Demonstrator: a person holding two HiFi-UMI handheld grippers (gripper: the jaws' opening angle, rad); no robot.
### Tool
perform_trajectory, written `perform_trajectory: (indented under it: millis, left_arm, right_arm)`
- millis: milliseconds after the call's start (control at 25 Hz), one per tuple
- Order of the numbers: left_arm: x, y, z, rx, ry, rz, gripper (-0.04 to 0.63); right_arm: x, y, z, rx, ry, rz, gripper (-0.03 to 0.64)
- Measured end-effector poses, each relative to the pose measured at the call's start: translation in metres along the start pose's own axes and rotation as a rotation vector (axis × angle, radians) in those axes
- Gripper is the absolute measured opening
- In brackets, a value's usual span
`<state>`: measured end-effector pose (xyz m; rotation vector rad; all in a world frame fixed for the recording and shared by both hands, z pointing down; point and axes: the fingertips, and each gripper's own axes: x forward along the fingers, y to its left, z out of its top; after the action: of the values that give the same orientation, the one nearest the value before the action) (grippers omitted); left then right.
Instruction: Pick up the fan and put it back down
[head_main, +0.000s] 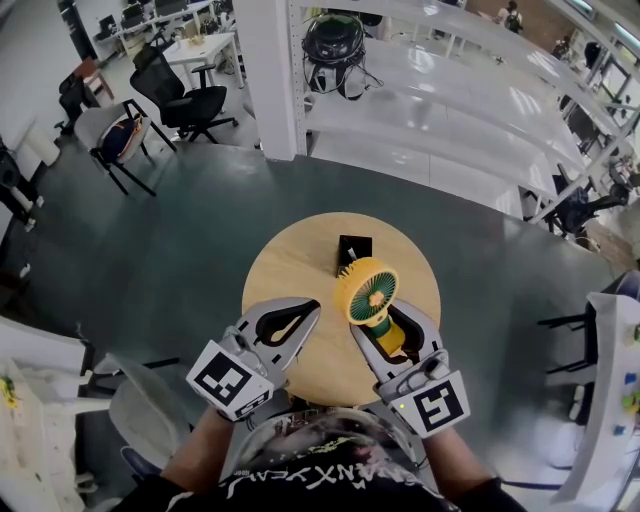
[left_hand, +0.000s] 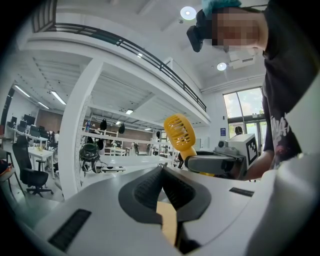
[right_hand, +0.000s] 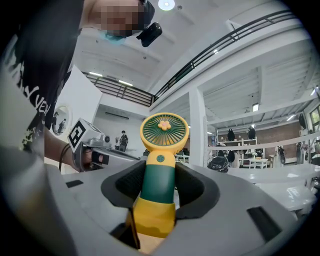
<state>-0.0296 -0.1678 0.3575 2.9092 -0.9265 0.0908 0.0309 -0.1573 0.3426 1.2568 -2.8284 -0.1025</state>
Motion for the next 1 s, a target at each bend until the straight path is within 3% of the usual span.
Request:
perform_trajectory:
  millis: [480, 640, 880, 1000]
  left_arm:
    - [0.000, -0.001, -0.001, -0.002, 0.001, -0.001, 0.017]
    - [0.000, 0.000, -0.002, -0.003, 0.003, 0.001, 0.017]
    - [0.001, -0.001, -0.004, -0.007, 0.007, 0.003, 0.017]
    - [0.003, -0.003, -0.005, -0.009, 0.009, 0.001, 0.017]
  right_arm:
    - [-0.001, -0.001, -0.013, -0.003, 0.055, 0.015, 0.184]
    - [0.002, -0.002, -0.011, -0.007, 0.029, 0.002, 0.184]
    - [0.002, -0.005, -0.032, -0.003, 0.096, 0.010, 0.184]
    - [0.004, -0.011, -0.065, 0.027, 0.173, 0.003, 0.184]
